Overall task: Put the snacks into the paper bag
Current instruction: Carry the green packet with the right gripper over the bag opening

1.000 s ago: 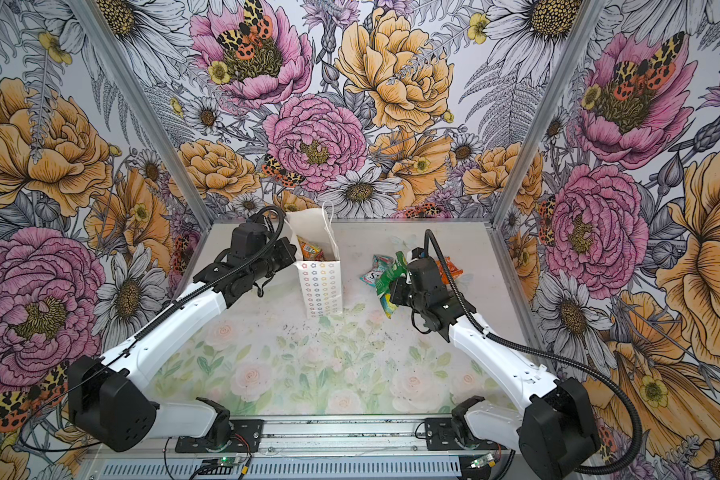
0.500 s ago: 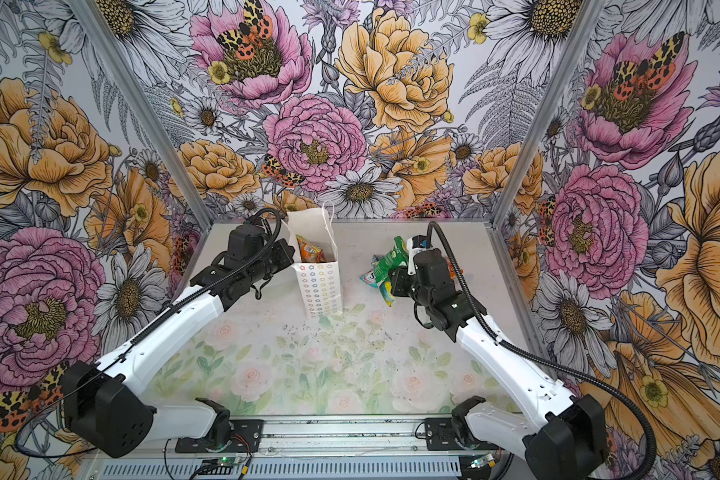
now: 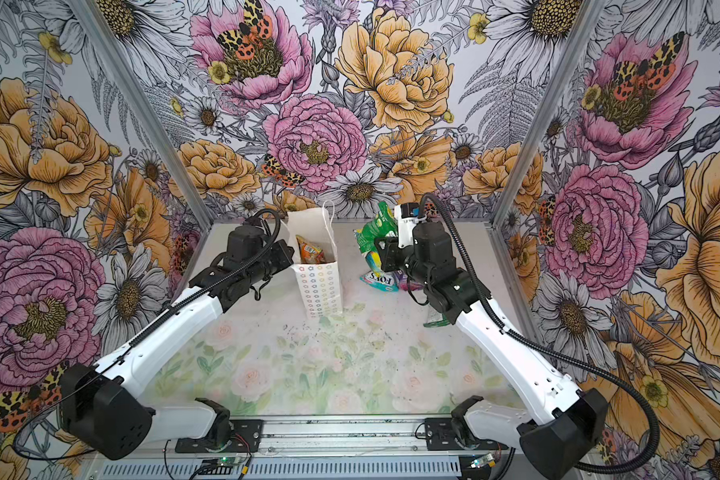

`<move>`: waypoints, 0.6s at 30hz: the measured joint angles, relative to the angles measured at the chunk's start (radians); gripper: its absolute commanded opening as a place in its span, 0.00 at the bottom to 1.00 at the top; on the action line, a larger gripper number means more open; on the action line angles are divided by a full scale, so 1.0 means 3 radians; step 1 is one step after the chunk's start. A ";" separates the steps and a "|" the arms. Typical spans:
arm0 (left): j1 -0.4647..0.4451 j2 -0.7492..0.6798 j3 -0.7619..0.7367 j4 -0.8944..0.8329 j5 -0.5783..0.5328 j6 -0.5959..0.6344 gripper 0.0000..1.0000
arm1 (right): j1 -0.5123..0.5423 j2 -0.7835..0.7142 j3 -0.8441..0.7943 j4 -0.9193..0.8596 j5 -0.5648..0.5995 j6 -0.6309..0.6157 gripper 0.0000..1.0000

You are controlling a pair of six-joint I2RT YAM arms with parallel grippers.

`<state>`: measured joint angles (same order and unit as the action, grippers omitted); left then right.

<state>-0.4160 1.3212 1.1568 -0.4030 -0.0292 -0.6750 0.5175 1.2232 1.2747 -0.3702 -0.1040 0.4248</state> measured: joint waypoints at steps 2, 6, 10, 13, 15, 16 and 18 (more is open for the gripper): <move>0.0000 -0.0017 -0.0010 0.0001 0.0000 0.0000 0.00 | 0.0032 0.0069 0.0112 -0.0023 -0.0013 -0.0043 0.00; 0.0000 -0.0038 -0.0020 -0.0001 -0.0001 0.0000 0.00 | 0.0083 0.0177 0.0315 -0.0058 -0.0036 -0.0146 0.00; 0.0000 -0.0038 -0.0020 -0.0001 -0.0001 0.0000 0.00 | 0.0123 0.0248 0.0533 -0.0099 -0.0058 -0.0251 0.00; 0.0000 -0.0038 -0.0020 -0.0001 -0.0001 0.0000 0.00 | 0.0151 0.0294 0.0718 -0.0113 -0.0062 -0.0320 0.00; 0.0000 -0.0038 -0.0020 -0.0001 -0.0001 0.0000 0.00 | 0.0168 0.0331 0.0849 -0.0113 -0.0061 -0.0371 0.00; 0.0000 -0.0038 -0.0020 -0.0001 -0.0001 0.0000 0.00 | 0.0177 0.0347 0.0899 -0.0112 -0.0060 -0.0383 0.00; 0.0000 -0.0038 -0.0020 -0.0001 -0.0001 0.0000 0.00 | 0.0198 0.0402 0.1022 -0.0107 -0.0061 -0.0427 0.00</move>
<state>-0.4160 1.3098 1.1507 -0.4034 -0.0296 -0.6750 0.5770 1.3437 1.5814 -0.4023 -0.1223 0.2966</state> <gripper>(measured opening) 0.047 0.244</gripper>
